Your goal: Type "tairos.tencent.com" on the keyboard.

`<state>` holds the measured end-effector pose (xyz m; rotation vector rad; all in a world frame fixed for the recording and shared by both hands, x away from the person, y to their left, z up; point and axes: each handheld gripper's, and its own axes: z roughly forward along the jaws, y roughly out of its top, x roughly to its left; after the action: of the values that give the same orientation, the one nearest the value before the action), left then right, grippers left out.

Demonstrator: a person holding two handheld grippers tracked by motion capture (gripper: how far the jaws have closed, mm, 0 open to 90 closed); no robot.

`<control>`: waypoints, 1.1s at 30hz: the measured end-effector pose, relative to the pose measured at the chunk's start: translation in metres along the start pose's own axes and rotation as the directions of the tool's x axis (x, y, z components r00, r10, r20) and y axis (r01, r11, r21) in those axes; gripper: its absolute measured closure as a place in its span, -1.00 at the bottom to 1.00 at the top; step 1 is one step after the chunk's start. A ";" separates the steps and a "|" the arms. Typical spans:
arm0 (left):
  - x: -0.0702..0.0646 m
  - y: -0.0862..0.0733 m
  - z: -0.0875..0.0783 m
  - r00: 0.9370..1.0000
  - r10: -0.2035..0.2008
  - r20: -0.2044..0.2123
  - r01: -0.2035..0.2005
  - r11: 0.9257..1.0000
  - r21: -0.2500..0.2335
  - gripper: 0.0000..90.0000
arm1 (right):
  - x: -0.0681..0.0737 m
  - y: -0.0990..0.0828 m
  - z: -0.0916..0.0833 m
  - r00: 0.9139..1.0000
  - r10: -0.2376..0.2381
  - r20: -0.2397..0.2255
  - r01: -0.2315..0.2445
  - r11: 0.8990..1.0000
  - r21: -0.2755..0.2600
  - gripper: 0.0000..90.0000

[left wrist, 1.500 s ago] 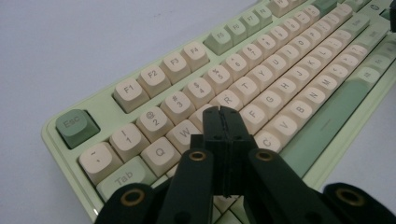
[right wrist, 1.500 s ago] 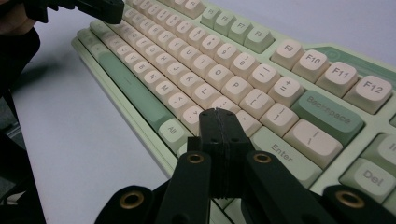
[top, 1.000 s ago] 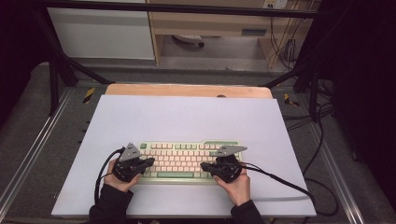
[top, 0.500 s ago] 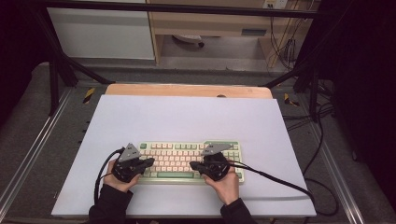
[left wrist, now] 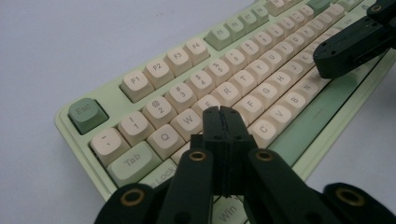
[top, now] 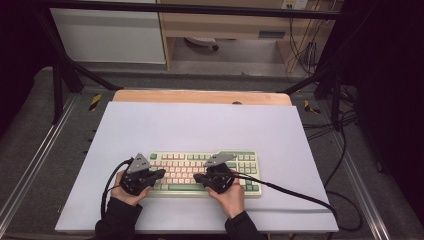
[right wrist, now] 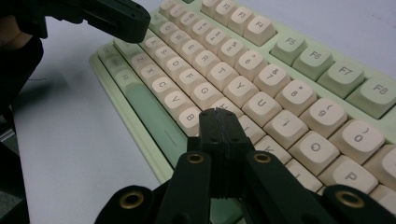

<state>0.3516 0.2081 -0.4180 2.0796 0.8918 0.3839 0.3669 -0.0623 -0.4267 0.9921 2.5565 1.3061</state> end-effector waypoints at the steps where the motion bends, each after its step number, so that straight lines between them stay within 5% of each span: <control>1: 0.000 0.000 0.000 1.000 0.001 0.000 -0.001 1.000 0.001 1.00 | 0.000 0.000 0.001 1.000 0.000 0.003 0.000 1.000 0.002 1.00; 23: 0.000 0.000 0.000 1.000 -0.002 -0.004 0.002 1.000 -0.001 1.00 | 0.003 -0.001 0.012 0.999 -0.032 -0.004 0.032 0.999 0.018 1.00; 33: 0.000 0.001 -0.002 1.000 -0.002 -0.003 0.002 1.000 -0.007 1.00 | 0.002 0.001 -0.006 0.999 -0.051 0.003 0.051 0.998 0.022 1.00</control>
<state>0.3505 0.2088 -0.4161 2.0721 0.8929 0.3889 0.3639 -0.0650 -0.4213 0.9251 2.5812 1.2654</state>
